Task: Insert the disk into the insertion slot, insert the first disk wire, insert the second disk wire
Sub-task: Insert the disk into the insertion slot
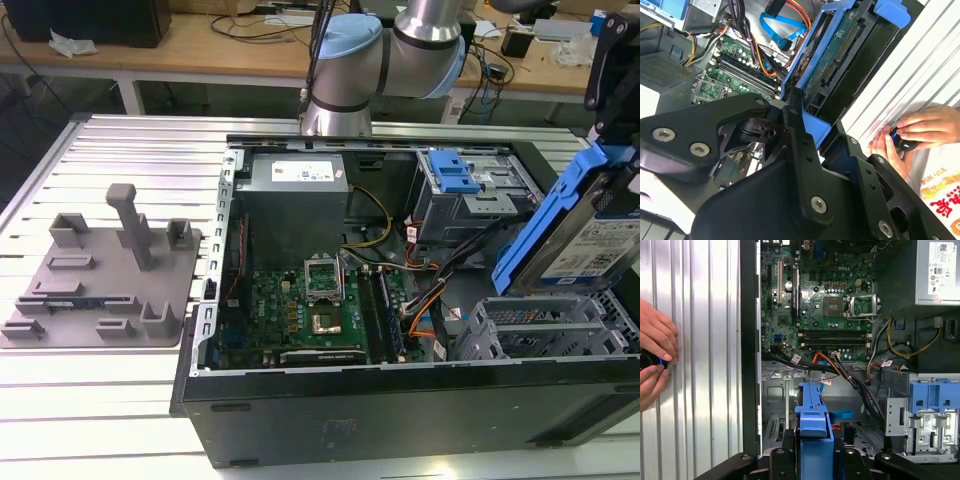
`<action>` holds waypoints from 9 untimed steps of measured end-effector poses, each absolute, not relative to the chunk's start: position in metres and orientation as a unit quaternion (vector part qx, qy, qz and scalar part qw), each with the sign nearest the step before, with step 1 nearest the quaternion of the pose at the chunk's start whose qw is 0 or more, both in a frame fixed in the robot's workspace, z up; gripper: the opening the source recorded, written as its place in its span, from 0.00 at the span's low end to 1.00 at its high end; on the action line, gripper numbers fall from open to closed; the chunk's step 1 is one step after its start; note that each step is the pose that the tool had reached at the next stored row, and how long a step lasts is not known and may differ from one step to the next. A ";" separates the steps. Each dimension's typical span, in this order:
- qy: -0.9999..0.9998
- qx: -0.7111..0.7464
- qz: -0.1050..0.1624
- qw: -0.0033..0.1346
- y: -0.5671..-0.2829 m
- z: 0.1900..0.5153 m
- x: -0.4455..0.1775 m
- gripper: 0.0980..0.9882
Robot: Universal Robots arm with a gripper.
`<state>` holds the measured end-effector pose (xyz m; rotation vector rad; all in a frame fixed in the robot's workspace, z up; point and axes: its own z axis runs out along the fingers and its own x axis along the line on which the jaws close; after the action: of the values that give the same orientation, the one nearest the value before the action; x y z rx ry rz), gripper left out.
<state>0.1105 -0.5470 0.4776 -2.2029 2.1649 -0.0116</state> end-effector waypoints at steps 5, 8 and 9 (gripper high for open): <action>0.701 -0.713 -0.004 0.027 -0.547 0.476 0.111 0.30; 0.701 -0.713 -0.004 0.027 -0.548 0.475 0.111 0.30; 0.701 -0.713 -0.004 0.027 -0.548 0.474 0.111 0.30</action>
<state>0.1105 -0.5478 0.4744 -2.2023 2.1653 -0.0114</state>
